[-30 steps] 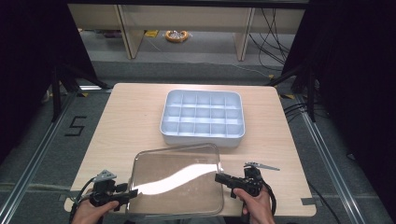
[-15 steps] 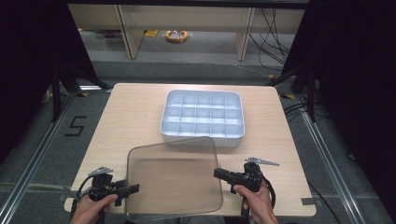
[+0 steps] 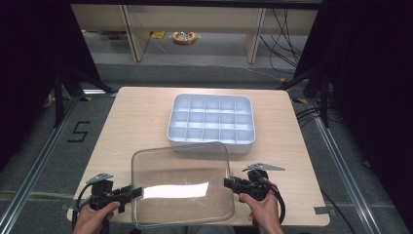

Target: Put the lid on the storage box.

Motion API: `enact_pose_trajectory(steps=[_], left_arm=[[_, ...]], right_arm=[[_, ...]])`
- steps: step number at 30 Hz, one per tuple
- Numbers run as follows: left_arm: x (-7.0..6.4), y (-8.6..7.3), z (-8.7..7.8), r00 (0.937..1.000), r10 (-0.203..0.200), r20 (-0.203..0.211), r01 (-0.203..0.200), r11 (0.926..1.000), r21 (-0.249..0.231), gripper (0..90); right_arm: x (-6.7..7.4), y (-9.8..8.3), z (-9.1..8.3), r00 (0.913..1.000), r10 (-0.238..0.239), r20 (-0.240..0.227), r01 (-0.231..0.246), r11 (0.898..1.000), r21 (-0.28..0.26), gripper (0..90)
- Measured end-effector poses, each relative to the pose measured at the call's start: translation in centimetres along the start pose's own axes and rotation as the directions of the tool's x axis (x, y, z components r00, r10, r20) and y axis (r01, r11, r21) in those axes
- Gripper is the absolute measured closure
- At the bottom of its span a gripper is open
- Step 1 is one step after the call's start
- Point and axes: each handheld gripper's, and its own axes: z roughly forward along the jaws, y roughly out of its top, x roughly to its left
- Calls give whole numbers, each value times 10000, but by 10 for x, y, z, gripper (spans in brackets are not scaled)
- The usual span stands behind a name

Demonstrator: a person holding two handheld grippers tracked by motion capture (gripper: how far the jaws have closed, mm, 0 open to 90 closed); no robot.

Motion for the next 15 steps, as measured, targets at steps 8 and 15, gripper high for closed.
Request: enact_pose_trajectory(steps=[8,15], left_arm=[[-14,10,-12,9995,325,23,-324,9988,-362,580],[-39,48,-18,9939,1084,-219,-1096,9919,-642,608]], right_arm=[[13,12,-17,9910,-1228,537,1241,9920,-234,641],[19,35,-39,9845,-1433,1016,1510,9859,-724,655]])
